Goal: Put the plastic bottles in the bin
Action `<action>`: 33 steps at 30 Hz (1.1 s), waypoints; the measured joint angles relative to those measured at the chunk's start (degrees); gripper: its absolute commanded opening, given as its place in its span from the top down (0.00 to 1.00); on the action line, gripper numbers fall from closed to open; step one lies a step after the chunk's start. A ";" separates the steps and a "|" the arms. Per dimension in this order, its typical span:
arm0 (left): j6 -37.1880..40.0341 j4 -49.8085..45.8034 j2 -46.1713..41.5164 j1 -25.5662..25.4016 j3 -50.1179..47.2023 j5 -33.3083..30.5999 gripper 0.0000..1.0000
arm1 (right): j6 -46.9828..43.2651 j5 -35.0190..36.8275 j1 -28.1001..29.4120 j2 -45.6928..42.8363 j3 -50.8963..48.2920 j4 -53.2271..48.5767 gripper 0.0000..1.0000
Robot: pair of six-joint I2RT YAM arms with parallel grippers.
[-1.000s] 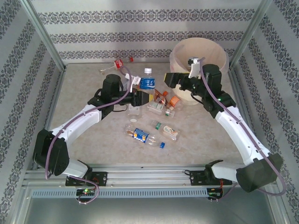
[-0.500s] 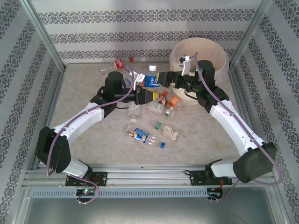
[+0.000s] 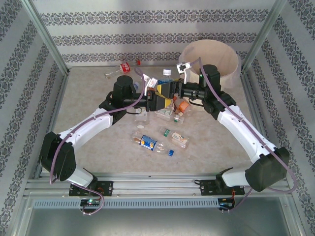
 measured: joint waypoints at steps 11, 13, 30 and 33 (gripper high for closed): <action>-1.05 0.42 0.39 0.00 0.35 0.33 0.47 | 0.87 0.22 -1.05 -0.48 -0.79 0.26 0.47; -0.83 0.33 0.61 -0.33 0.66 0.17 0.25 | 1.07 0.79 -1.29 -1.01 -1.22 0.20 0.49; 5.01 -9.79 -8.72 -0.24 -2.21 -28.50 0.00 | -0.96 15.93 -11.58 -0.11 9.09 -5.95 0.54; 5.03 -11.72 -10.54 -0.24 -3.58 -36.41 0.00 | -2.14 17.70 -13.38 1.38 13.92 -7.21 0.55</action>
